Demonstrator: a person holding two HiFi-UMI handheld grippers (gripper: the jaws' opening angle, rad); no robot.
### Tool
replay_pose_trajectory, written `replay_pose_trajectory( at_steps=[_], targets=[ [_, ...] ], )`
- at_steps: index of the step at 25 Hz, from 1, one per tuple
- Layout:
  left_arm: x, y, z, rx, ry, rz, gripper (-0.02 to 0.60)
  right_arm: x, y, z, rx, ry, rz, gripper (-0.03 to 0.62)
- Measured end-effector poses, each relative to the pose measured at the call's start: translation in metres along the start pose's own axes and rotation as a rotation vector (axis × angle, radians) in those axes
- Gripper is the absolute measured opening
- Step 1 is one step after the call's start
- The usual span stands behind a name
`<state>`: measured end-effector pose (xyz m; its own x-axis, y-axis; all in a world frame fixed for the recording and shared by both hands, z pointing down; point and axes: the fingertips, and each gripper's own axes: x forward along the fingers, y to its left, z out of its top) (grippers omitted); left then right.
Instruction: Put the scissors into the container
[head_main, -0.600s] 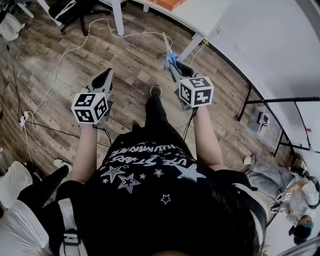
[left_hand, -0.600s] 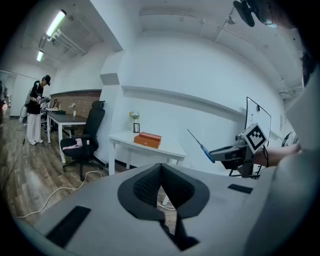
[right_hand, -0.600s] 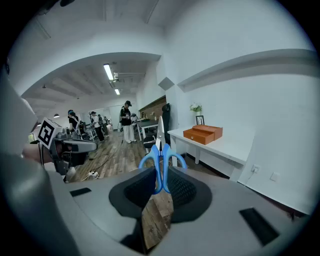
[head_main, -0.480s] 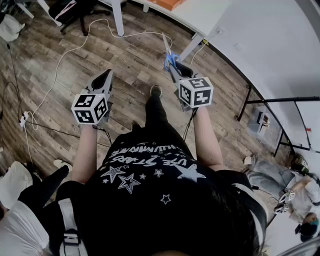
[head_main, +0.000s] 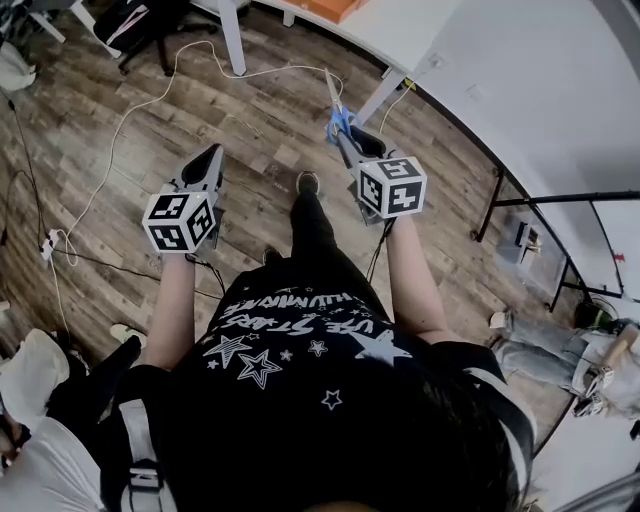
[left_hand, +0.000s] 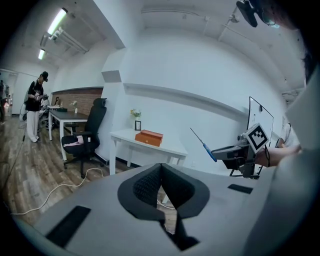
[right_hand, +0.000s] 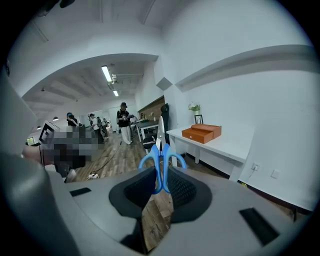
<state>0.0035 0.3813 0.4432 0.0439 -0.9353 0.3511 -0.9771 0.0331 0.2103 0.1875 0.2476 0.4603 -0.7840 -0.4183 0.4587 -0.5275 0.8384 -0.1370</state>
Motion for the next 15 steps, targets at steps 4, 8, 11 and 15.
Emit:
replay_pose_trajectory(
  at_steps=[4,8,11,15],
  targets=[
    [0.014,-0.002,0.002,0.004,-0.001,-0.008,0.018,0.003,-0.011,0.003,-0.001,-0.012,0.0,0.098],
    [0.038,-0.001,0.013,0.013,0.0,-0.011,0.018,0.018,-0.032,0.019,-0.008,-0.019,0.001,0.098],
    [0.063,0.007,0.022,0.01,0.008,-0.007,0.018,0.039,-0.055,0.034,0.002,-0.024,0.001,0.098],
    [0.101,0.028,0.038,0.007,0.015,0.013,0.018,0.076,-0.084,0.056,0.007,-0.028,0.01,0.098]
  ],
)
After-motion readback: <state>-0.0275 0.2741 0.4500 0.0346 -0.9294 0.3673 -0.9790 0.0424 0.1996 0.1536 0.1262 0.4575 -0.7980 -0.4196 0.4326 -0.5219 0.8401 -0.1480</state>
